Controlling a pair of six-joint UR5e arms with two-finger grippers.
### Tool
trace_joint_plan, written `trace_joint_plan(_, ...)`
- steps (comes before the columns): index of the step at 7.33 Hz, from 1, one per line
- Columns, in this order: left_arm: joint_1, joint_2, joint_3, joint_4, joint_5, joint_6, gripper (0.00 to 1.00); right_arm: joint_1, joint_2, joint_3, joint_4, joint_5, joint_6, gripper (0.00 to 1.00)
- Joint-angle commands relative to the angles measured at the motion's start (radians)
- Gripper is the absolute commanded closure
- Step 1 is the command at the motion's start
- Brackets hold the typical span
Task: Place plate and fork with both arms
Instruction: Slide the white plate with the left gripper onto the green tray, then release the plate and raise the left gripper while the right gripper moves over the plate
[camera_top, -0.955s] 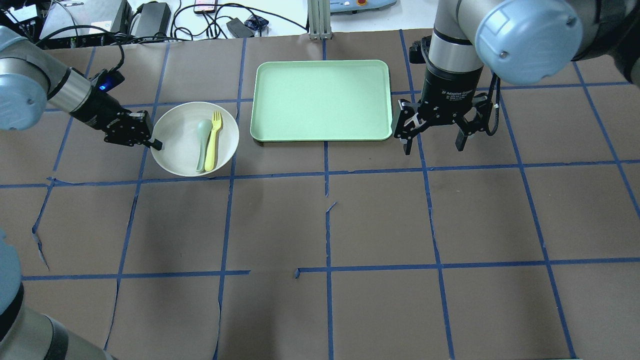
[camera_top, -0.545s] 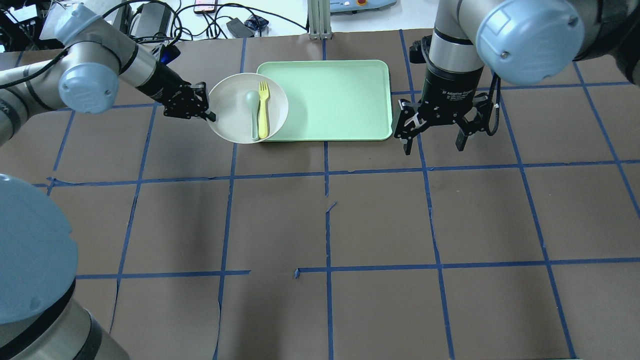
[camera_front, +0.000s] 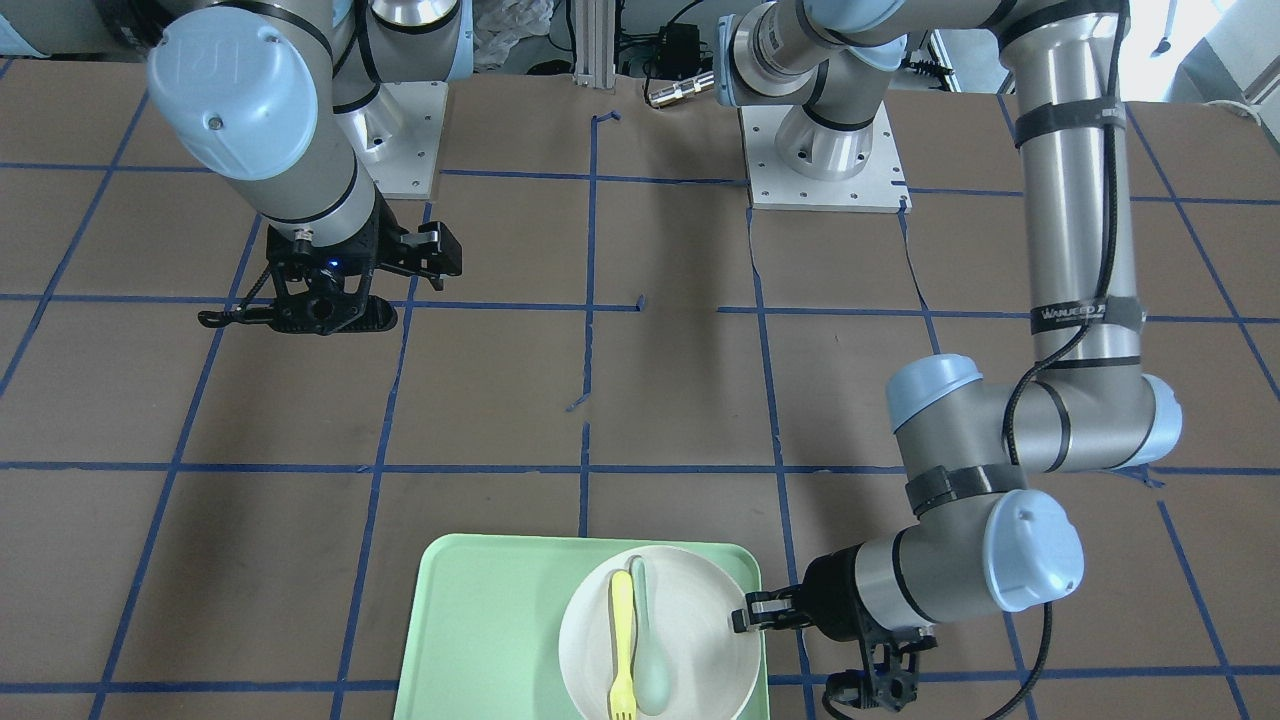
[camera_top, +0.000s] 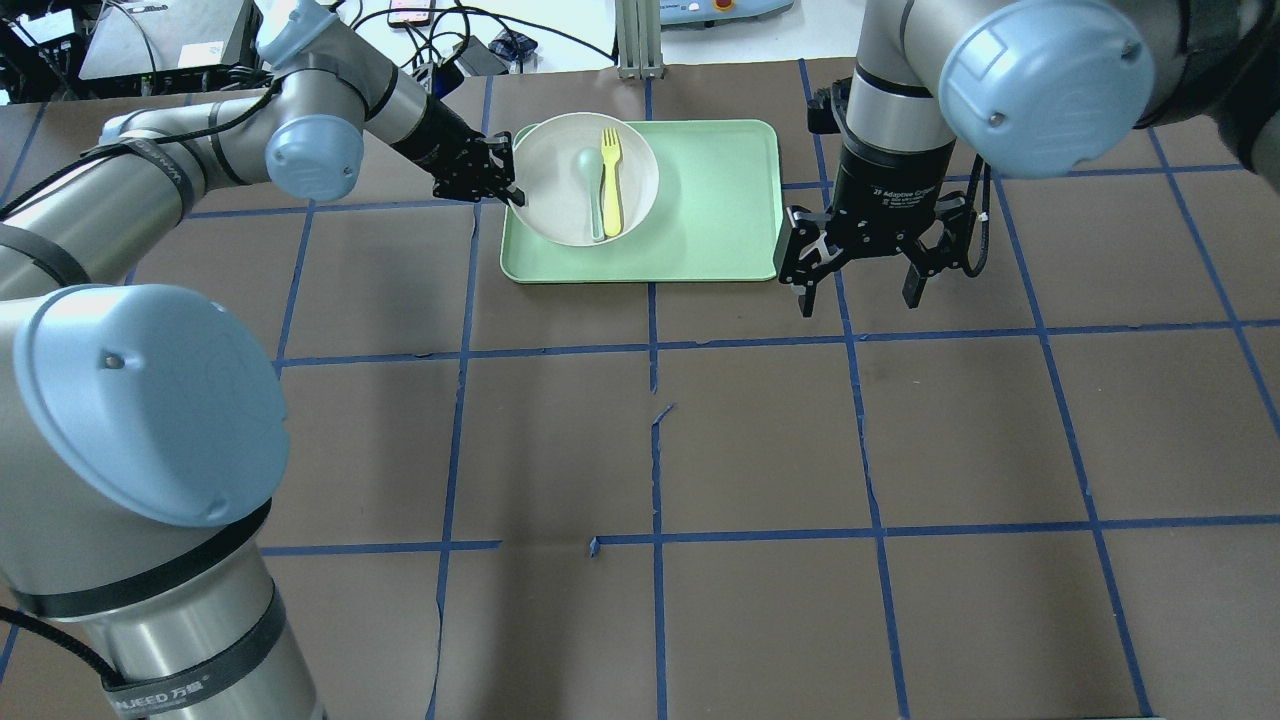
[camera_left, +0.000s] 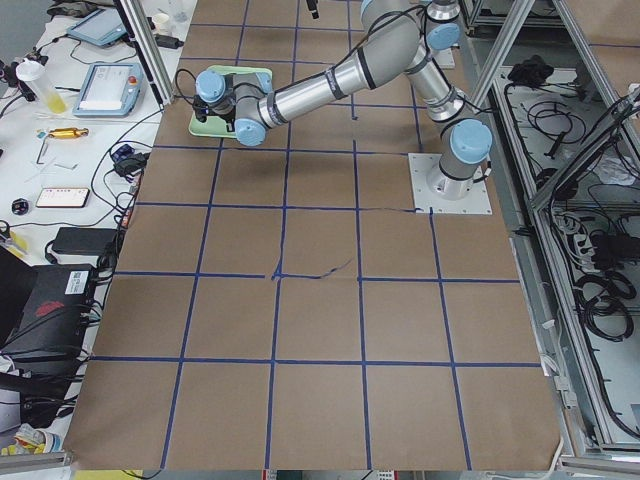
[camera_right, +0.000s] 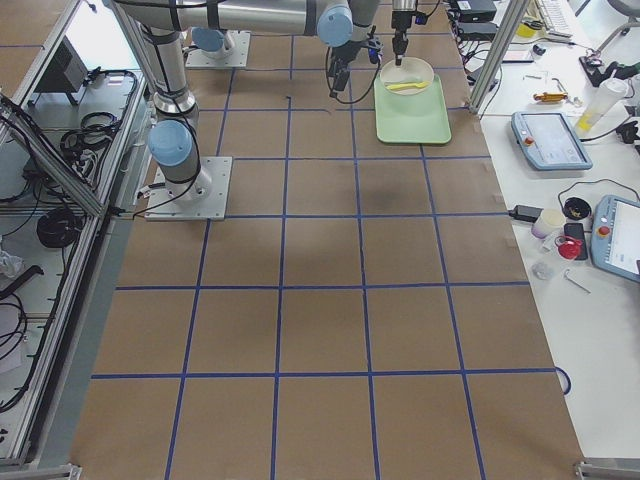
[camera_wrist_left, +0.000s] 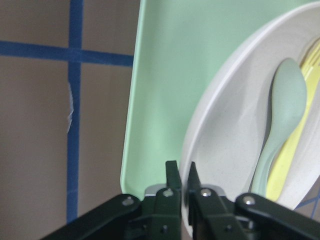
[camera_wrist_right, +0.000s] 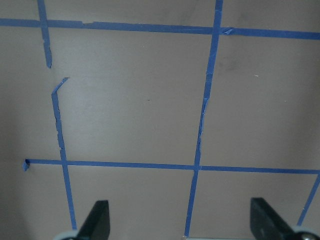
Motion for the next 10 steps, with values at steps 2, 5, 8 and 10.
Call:
trace_joint_plan(2, -0.053, -0.053, 0.010, 0.061, 0.001, -0.019, 1.00, 0.005, 0.000, 0.000, 0.001, 0.000, 0.000, 0.00)
trace_joint_plan(5, -0.079, -0.038, 0.010, 0.062, -0.004, -0.060, 0.23, 0.005, 0.003, -0.012, -0.001, -0.002, -0.004, 0.00)
trace_joint_plan(8, -0.057, 0.071, -0.015, 0.050, 0.065, -0.129, 0.00, 0.005, 0.060, -0.015, -0.227, 0.000, 0.000, 0.00)
trace_joint_plan(10, 0.061, 0.172, -0.087, -0.005, 0.142, -0.066, 0.00, 0.006, 0.198, -0.084, -0.470, 0.001, 0.009, 0.00)
